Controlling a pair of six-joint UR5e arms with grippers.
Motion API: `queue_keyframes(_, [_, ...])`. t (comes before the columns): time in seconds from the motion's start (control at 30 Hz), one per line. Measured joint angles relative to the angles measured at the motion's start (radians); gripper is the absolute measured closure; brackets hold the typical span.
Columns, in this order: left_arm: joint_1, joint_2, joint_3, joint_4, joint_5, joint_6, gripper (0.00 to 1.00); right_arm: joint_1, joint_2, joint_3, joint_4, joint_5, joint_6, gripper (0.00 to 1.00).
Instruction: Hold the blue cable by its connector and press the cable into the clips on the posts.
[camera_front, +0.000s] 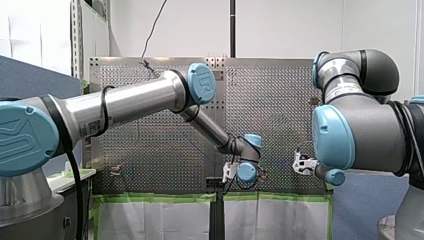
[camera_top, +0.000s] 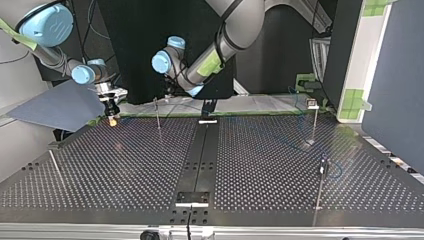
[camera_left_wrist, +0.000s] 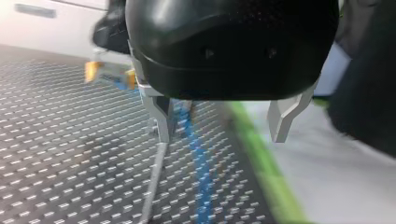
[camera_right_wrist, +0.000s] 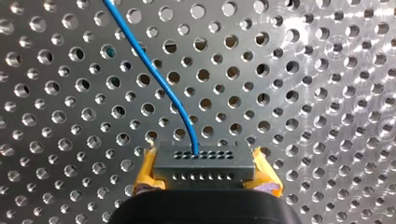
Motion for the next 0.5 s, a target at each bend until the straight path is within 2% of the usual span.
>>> queue_keyframes(0.2, [-0.014,0.001,-0.011,-0.014,0.003,0.008,0.0,0.002,0.002,0.0,0.003,0.0,0.0,1.0])
queue_keyframes(0.5, [-0.051,0.002,0.047,-0.004,0.018,0.007,0.0,0.006,0.002,0.0,0.01,0.0,-0.004,1.0])
